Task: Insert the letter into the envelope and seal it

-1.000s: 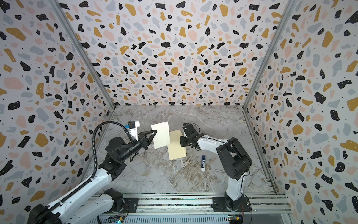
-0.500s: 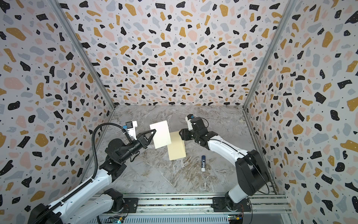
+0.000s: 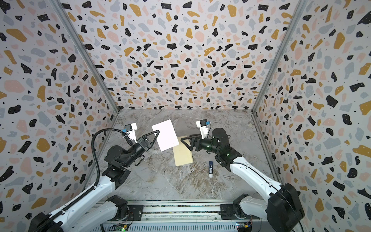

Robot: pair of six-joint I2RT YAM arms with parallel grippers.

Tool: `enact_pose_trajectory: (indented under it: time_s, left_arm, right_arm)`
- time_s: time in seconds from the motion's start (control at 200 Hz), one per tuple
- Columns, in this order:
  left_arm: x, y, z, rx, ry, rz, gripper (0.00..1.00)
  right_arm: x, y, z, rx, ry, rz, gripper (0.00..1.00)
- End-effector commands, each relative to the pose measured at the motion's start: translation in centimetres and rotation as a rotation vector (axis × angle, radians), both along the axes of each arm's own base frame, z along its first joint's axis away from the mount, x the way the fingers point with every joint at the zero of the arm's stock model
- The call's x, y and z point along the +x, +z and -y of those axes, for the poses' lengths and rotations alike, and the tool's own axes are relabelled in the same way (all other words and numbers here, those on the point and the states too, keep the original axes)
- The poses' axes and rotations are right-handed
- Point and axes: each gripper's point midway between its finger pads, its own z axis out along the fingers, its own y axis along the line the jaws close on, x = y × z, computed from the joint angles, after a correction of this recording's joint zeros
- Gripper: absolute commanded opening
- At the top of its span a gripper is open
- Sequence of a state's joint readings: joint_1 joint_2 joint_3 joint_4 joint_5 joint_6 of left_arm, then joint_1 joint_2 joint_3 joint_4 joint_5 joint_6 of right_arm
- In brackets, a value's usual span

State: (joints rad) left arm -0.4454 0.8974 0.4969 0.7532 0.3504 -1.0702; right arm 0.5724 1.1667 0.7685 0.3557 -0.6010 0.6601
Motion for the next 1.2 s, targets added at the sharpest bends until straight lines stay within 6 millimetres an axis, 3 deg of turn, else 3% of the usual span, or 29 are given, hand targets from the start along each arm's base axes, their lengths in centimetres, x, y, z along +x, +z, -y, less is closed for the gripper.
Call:
enact_pose_trajectory:
  time_s: [0.0, 0.29, 0.576, 0.966, 1.196]
  left_arm:
    - [-1.2, 2.9, -0.3, -0.090, -0.029, 0.068, 0.00]
    - [-1.4, 3.4, -0.2, -0.115, -0.047, 0.065, 0.00]
    - [-1.4, 3.0, 0.2, -0.109, -0.054, 0.055, 0.00]
    - [-1.4, 1.9, 0.8, -0.043, -0.046, 0.045, 0.00]
    - [-1.1, 1.3, 1.2, 0.019, -0.029, 0.045, 0.00]
  right_arm:
    - [-2.5, 3.5, -0.4, 0.146, 0.106, 0.032, 0.94]
    - [-4.0, 4.4, -2.5, 0.193, 0.165, 0.032, 0.95]
    - [-4.0, 5.6, -4.1, 0.240, 0.189, 0.028, 0.70]
    - [-2.9, 6.6, -4.5, 0.282, 0.159, 0.019, 0.43]
    - [-2.5, 6.5, -4.6, 0.283, 0.145, 0.005, 0.21]
